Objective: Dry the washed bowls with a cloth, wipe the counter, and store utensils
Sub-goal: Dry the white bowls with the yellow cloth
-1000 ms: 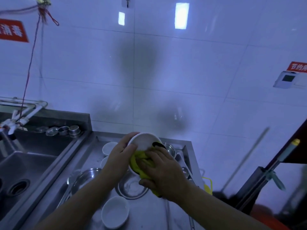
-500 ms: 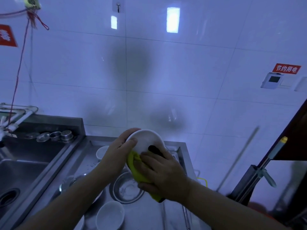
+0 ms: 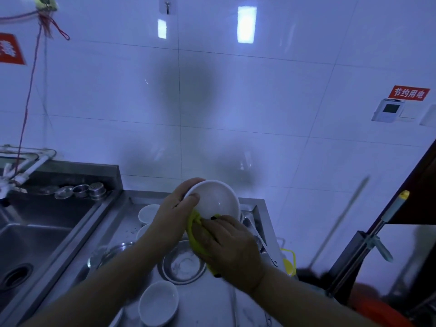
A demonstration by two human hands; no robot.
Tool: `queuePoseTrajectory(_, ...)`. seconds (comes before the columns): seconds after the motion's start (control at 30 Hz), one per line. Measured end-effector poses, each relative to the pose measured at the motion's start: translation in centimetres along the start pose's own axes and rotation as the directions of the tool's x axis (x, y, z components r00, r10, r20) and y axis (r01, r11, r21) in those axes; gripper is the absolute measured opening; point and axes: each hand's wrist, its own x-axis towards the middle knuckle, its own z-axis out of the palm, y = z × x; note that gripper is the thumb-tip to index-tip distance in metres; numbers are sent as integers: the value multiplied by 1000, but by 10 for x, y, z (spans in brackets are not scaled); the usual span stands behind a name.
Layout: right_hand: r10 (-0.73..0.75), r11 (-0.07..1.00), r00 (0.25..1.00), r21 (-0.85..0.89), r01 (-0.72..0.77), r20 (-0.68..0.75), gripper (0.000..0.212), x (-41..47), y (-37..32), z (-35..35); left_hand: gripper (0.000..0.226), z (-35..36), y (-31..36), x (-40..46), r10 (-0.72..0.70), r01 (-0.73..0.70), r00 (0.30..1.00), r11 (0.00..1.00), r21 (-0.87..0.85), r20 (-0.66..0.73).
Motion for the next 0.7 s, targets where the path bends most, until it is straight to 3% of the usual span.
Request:
queuePoseTrajectory(0.1, -268, 962, 963, 70, 266, 23, 13, 0, 33, -10, 30, -10, 14, 6, -87, 60, 965, 991, 116, 246)
queuePoseTrajectory(0.17, -344, 936, 938, 90, 340, 38, 10, 4, 45, -12, 26, -14, 22, 14, -136, 100, 946, 986, 133, 296)
queuePoseTrajectory(0.27, -282, 959, 959, -9, 283, 29, 10, 16, 41, -9, 31, -12, 22, 17, -131, 138, 978, 990, -31, 165)
queuePoseTrajectory(0.4, 8, 991, 996, -129, -20, -94, 23, 24, 16, -1, 29, 10, -4, 0, -66, 43, 995, 958, -282, -69)
queuePoseTrajectory(0.47, 51, 993, 994, -104, -61, -98, 28, 22, 7, 2, 27, 15, -9, -3, 7, -34, 994, 971, -238, -113)
queuePoseTrajectory(0.57, -3, 997, 998, -81, -2, -68, 26, 16, 8, 0, 30, 10, -7, -1, 92, -100, 993, 989, -113, -68)
queuePoseTrajectory(0.7, -291, 957, 957, 10, 291, 7, 18, 13, 41, -11, 23, -3, 7, 6, 100, -106, 993, 990, 98, 60)
